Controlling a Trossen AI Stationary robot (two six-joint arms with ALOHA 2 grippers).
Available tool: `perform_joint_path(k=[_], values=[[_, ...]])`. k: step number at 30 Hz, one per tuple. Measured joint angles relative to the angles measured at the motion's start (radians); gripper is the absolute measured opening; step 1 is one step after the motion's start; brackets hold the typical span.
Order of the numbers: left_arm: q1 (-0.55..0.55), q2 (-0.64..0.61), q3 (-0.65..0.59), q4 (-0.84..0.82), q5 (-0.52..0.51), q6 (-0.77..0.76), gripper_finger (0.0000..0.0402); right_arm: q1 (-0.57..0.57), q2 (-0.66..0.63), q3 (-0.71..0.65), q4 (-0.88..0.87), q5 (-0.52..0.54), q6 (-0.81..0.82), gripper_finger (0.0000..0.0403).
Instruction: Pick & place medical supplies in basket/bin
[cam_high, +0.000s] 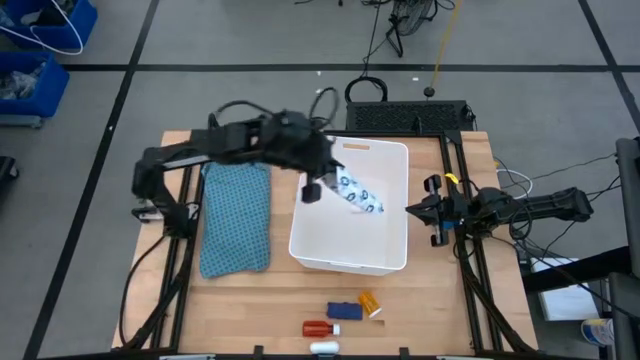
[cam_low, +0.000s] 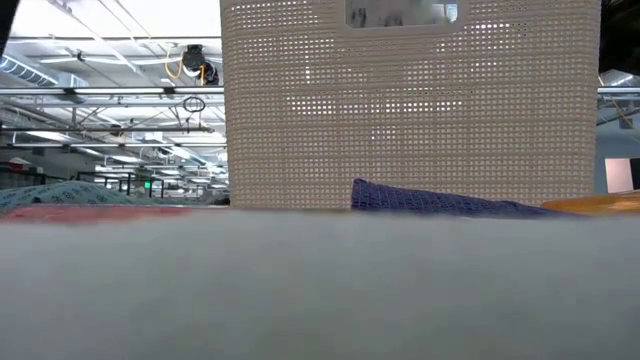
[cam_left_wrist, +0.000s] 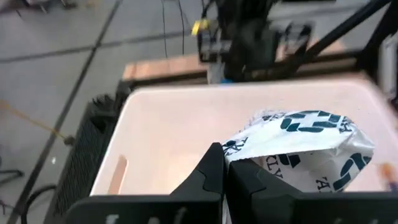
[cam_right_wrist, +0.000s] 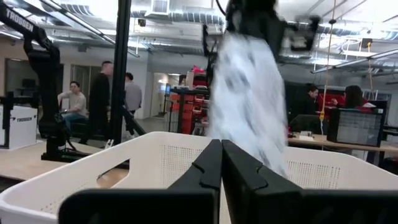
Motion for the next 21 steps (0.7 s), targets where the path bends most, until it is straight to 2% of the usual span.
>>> perform_joint_path(k=[8,15,21], values=[[0.077,0.184,0.000,-0.001,0.178,0.084,0.0000,0.000,-0.004,0.000,-0.001,0.001,-0.019,0.0000],[0.087,0.281,0.000,-0.019,0.212,0.157,0.0000,0.000,-0.005,0.000,0.005,0.002,-0.057,0.0000],[0.092,0.312,0.000,-0.054,0.246,0.183,0.0000,0.000,-0.005,0.001,0.006,0.005,-0.079,0.0000]])
